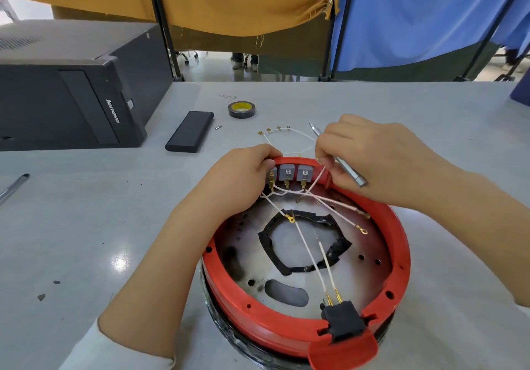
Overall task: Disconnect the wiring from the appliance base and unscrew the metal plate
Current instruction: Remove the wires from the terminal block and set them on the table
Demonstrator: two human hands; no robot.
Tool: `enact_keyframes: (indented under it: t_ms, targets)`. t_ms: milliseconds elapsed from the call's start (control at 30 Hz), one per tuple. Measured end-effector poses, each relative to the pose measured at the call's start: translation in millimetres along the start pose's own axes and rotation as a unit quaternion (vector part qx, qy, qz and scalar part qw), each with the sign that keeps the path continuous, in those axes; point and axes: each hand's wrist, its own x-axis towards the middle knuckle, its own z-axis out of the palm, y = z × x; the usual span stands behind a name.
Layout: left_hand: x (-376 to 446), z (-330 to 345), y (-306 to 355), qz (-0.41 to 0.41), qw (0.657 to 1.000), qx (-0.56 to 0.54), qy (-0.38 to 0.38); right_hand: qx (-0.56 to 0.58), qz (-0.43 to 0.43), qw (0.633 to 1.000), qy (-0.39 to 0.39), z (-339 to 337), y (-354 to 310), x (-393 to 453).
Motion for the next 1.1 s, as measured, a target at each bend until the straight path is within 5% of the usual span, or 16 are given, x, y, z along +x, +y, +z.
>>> enact_keyframes:
  t_ms: [567, 700, 833, 967, 1100]
  targets:
    - [-2, -1, 0, 0.010, 1.000, -0.002, 0.000, -0.066, -0.033, 0.990, -0.124, -1, 7, -1]
    - [-3, -1, 1, 0.007, 1.000, -0.001, -0.001, 0.057, 0.110, 0.988, -0.090, -4, 30, -1]
    - [-3, -2, 2, 0.005, 1.000, 0.000, -0.004, 0.268, 0.290, 0.918, -0.029, 22, 60, 12]
    - [-3, -2, 2, 0.005, 1.000, -0.006, -0.006, 0.354, 0.340, 0.871, -0.028, 68, 67, 46]
    - [-3, -2, 0, 0.005, 1.000, -0.016, -0.006, 0.341, 0.349, 0.869, -0.083, 102, 69, 79]
